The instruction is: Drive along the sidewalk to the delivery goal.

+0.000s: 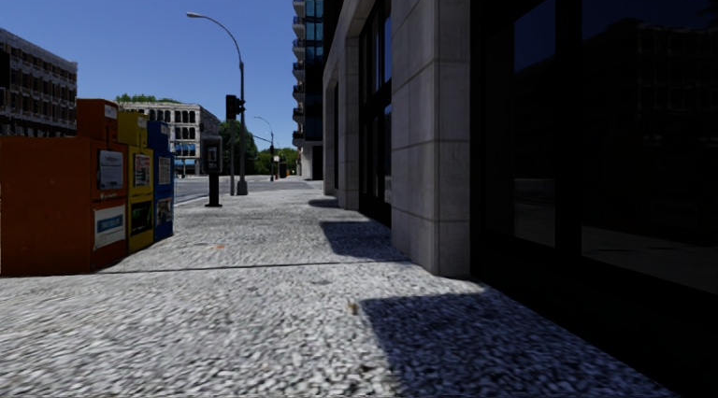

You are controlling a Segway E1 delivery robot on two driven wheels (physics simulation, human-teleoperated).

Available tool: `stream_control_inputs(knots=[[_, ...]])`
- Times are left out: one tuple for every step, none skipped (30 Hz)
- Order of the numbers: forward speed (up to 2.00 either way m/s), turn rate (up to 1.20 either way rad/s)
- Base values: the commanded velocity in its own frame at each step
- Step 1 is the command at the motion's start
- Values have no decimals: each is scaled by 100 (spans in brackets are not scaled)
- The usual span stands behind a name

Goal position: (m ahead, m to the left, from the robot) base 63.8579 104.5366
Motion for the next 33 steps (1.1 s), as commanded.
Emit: stream_control_inputs(knots=[[200,44],[200,44],[200,45],[200,46],[200,46],[200,46],[200,46],[200,46],[200,46],[200,46],[200,46],[200,46],[200,46],[200,43],[200,43],[200,40],[200,25],[200,2],[200,2],[200,0],[200,0],[200,0],[200,0],[200,0],[200,0],[200,0],[200,0],[200,0],[200,0],[200,0],[200,0],[200,0],[200,0]])
